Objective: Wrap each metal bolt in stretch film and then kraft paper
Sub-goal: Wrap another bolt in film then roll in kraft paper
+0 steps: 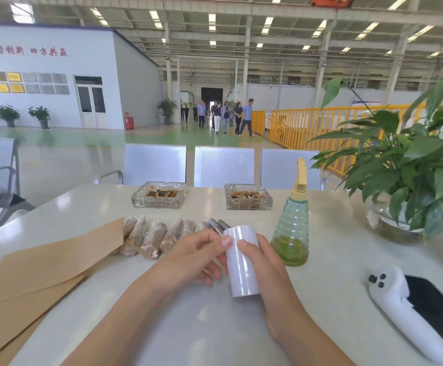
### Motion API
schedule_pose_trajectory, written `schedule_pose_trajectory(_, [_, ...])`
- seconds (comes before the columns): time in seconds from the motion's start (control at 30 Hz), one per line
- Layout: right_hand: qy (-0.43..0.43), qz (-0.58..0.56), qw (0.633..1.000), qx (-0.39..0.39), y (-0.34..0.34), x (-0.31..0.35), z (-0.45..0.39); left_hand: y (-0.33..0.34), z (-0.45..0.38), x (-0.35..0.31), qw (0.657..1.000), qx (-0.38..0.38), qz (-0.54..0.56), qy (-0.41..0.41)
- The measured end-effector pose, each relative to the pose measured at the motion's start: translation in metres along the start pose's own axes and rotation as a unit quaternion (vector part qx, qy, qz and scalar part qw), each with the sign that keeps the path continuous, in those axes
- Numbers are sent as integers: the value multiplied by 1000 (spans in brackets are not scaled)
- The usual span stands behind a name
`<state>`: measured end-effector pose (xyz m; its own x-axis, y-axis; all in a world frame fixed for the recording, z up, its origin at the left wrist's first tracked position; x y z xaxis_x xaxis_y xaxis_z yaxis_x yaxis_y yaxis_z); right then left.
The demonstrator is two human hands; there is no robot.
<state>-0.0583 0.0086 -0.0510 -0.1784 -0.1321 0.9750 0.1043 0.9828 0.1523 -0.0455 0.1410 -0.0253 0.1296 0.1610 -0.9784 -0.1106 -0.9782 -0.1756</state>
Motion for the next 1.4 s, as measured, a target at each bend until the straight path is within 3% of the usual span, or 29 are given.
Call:
schedule_pose_trajectory(0.53, [-44, 47, 997, -48, -5, 6, 2, -13, 1, -1, 1000, -17, 2, -18])
schedule_pose_trajectory(0.77, [-17, 37, 999, -26, -3, 5, 3, -13, 0, -2, 999, -34, 17, -20])
schedule_pose_trajectory(1.07, [6, 23, 999, 34, 4, 3, 5, -2, 3, 3, 999, 10, 23, -23])
schedule_pose_trajectory(1.4, [28, -26, 999, -36, -10, -4, -3, -1, 3, -1, 1000, 1, 18, -7])
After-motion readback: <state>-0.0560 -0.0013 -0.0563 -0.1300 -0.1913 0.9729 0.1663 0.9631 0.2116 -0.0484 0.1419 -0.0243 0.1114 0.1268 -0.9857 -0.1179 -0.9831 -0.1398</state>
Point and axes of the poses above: each hand's wrist, its own z-axis away from the middle knuckle, its own y-axis out of the palm, x = y × z, the point moved 10 cm from there along -z, towards the middle knuckle, and after that the axes turned 10 degrees about -x, right-handed, at the moved point
